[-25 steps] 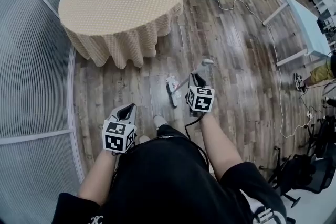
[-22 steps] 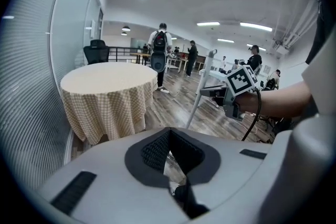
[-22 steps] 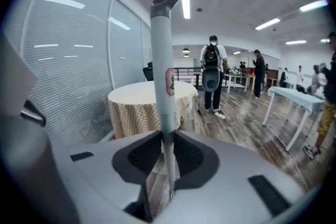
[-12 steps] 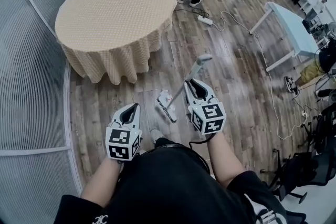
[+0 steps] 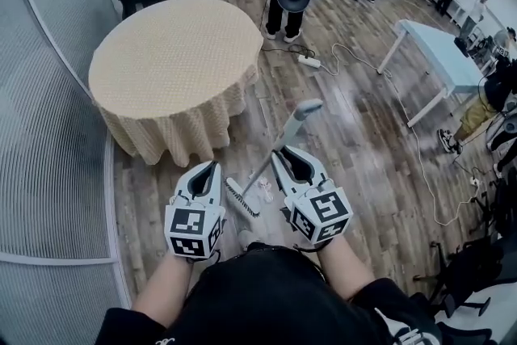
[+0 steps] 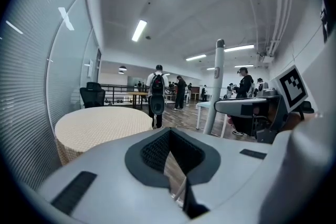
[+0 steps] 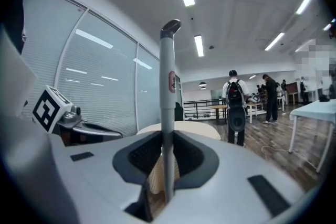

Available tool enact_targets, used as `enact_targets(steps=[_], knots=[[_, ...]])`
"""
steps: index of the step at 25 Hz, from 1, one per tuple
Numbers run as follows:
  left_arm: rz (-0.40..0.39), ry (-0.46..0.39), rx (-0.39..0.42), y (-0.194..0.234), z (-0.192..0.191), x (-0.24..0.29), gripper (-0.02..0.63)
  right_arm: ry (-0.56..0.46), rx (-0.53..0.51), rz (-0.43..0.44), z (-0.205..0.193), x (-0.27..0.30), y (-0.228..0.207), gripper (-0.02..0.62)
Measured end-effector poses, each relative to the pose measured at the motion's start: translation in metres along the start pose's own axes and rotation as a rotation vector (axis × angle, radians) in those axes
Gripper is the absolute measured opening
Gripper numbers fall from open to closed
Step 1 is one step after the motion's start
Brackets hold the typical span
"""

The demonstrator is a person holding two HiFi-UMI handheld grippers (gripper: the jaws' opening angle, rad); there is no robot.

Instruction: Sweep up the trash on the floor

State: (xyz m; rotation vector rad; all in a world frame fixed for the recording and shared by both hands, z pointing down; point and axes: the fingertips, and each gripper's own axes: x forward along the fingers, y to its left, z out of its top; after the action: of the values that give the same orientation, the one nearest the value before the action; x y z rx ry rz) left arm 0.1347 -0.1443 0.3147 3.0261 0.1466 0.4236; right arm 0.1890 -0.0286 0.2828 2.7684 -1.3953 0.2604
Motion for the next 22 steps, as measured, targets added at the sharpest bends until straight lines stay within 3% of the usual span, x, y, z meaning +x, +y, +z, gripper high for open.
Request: enact_targets(steps=[9,22], knots=[[0.041,-0.003,0.004,0.006,0.001,-0.007,-0.003,-0.02,-0.023,0.053,0.014,0.002,0.017,0.08],[0.021,-0.029,0.027,-0.013,0.0,-0.021,-0.003,-0.011,-0.026,0.009,0.012,-0.021,0.016,0.08]])
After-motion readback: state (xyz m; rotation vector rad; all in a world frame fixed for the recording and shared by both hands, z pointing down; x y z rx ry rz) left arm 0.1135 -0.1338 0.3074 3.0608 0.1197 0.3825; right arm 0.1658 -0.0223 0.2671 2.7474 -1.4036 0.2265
